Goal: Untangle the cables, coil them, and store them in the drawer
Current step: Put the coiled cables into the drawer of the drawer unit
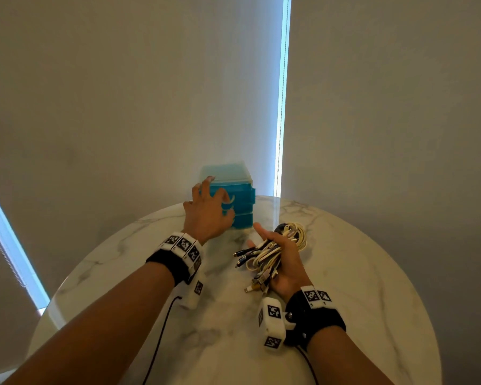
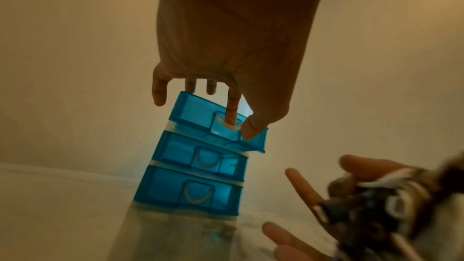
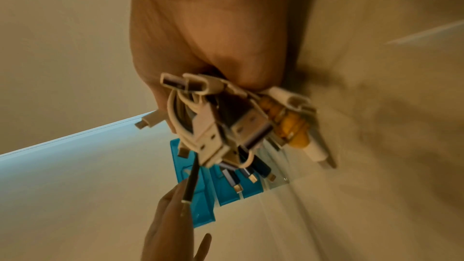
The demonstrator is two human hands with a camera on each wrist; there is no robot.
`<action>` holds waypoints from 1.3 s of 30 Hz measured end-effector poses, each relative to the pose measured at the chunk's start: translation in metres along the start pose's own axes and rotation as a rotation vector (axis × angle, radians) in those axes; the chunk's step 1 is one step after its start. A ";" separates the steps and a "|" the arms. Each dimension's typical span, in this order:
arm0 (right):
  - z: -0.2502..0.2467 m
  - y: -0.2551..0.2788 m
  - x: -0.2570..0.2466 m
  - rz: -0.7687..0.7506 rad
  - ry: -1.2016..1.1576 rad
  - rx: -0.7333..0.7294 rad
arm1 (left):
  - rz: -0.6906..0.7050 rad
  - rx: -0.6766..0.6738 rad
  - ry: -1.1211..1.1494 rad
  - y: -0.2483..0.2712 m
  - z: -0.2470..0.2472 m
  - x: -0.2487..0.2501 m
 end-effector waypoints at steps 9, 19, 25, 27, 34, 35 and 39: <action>-0.002 -0.003 0.004 -0.044 0.012 -0.017 | 0.033 0.349 0.470 0.078 -0.053 0.015; -0.001 -0.003 0.003 -0.053 0.000 -0.010 | -0.627 -0.076 1.534 0.032 0.022 -0.024; -0.004 -0.010 0.002 -0.037 -0.024 0.000 | -0.480 -0.143 1.633 0.016 0.025 -0.027; -0.005 -0.010 0.000 -0.035 -0.025 0.011 | -0.481 -0.127 1.653 0.020 0.029 -0.027; -0.008 0.007 -0.024 -0.092 0.048 0.018 | -0.487 -0.039 1.622 0.047 0.035 -0.017; -0.005 0.015 -0.031 -0.128 0.079 0.032 | -0.487 -0.022 1.614 0.051 0.036 -0.017; 0.004 0.035 -0.057 -0.369 0.458 0.185 | -0.446 0.054 1.659 0.066 0.039 -0.014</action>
Point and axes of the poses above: each hand's wrist, its own y-axis away from the middle knuckle, its own z-axis out of the palm, x = y × z, the point moved 2 cm from there along -y, towards the middle knuckle, and after that the axes turned 5 degrees about -y, right-handed, at the moved point
